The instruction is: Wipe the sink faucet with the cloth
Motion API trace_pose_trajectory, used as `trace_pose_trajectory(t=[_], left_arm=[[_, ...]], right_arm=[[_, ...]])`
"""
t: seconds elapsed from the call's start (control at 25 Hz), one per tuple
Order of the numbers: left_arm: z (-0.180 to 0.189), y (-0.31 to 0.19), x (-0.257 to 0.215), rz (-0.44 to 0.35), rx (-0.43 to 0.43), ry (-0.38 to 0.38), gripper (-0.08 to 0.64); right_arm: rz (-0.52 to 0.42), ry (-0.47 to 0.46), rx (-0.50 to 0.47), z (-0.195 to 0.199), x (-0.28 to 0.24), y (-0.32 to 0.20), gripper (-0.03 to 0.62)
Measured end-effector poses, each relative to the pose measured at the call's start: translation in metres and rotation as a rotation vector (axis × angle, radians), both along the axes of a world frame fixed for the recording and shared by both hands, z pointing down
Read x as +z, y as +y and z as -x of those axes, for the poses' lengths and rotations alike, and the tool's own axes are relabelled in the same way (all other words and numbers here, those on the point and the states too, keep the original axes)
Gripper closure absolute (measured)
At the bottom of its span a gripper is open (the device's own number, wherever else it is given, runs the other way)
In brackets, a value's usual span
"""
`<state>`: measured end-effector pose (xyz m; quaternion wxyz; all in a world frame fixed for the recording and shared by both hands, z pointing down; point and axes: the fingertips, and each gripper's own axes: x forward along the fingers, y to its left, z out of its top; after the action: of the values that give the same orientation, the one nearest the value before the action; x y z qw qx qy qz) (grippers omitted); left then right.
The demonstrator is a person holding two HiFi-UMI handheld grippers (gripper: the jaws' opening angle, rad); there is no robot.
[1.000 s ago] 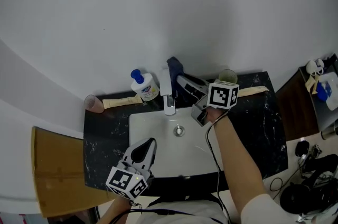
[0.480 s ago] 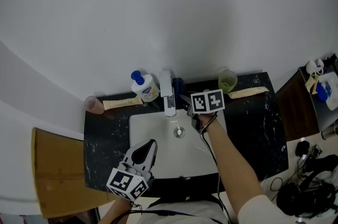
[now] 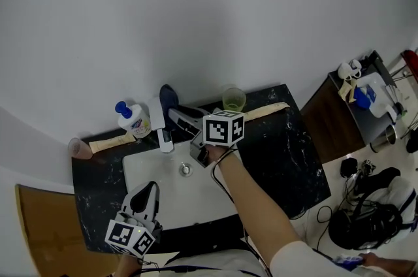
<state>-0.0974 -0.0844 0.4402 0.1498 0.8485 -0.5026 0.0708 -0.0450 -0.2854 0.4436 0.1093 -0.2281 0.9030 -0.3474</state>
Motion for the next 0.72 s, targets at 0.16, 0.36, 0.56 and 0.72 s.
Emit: trace_pose_trajectory(t=[0.16, 0.36, 0.56, 0.72], left_arm=[[-0.003, 0.001, -0.005, -0.012, 0.01, 0.004, 0.558], [0.009, 0.009, 0.0, -0.014, 0.003, 0.008, 0.558], [0.021, 0.02, -0.004, 0.0, -0.031, -0.007, 0.558], [0.029, 0.025, -0.003, 0.001, -0.049, -0.008, 0.558]], right_arm=[[0.061, 0.193, 0.024, 0.007, 0.048, -0.006, 0.512], [0.11, 0.219, 0.045, 0.007, 0.068, -0.01, 0.512], [0.163, 0.385, 0.029, 0.008, 0.105, -0.011, 0.512], [0.181, 0.485, -0.016, 0.017, 0.127, 0.006, 0.512]])
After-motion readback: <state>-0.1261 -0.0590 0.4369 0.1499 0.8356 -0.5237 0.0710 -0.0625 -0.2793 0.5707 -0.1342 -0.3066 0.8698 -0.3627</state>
